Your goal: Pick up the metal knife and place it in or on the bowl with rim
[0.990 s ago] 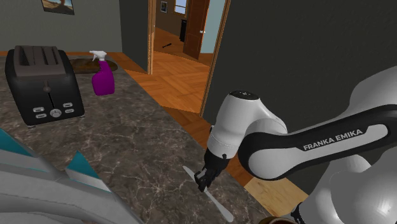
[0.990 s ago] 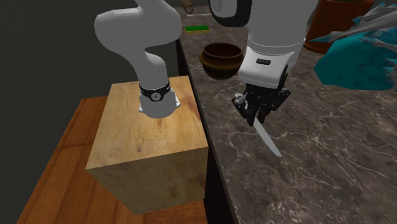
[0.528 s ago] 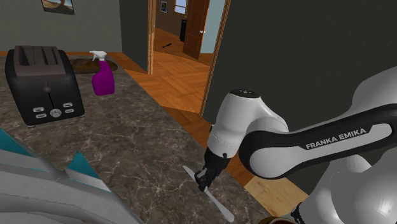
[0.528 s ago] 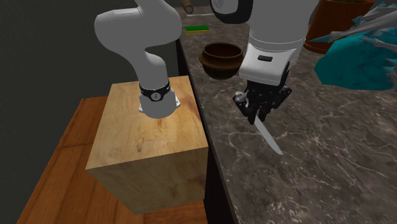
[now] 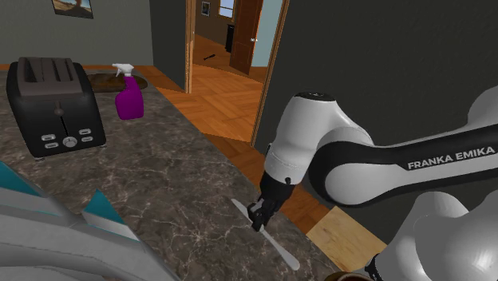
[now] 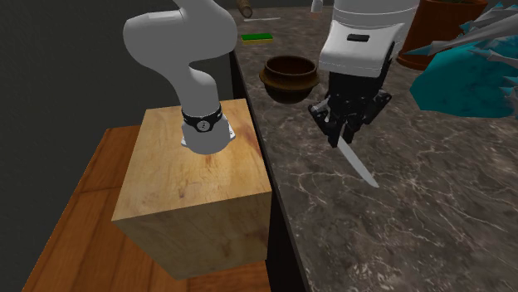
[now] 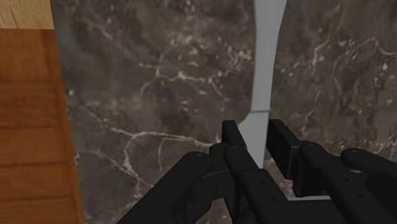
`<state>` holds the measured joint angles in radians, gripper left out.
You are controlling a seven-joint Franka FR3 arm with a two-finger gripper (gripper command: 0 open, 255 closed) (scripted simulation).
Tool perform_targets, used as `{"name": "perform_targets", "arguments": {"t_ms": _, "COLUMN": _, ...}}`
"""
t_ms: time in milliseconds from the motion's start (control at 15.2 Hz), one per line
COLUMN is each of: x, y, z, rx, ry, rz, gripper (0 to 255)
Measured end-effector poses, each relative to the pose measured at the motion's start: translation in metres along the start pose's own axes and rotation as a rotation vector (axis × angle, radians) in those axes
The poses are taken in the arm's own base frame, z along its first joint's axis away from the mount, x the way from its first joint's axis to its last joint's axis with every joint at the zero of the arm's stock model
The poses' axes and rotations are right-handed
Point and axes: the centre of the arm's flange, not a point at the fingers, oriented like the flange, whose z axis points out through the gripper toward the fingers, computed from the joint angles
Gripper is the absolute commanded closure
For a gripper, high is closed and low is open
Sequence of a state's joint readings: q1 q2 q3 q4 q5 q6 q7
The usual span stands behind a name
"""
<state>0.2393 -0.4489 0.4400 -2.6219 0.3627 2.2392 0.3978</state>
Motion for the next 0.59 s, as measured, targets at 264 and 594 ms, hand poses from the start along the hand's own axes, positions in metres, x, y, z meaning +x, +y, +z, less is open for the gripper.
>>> {"name": "perform_targets", "arguments": {"t_ms": 264, "x": 0.001, "y": -0.002, "z": -0.021, "rx": 0.0, "ry": 0.0, "rz": 0.0, "gripper": 255}}
{"name": "perform_targets", "arguments": {"t_ms": 594, "x": 0.001, "y": -0.005, "z": -0.046, "rx": 0.0, "ry": 0.0, "rz": 0.0, "gripper": 255}}
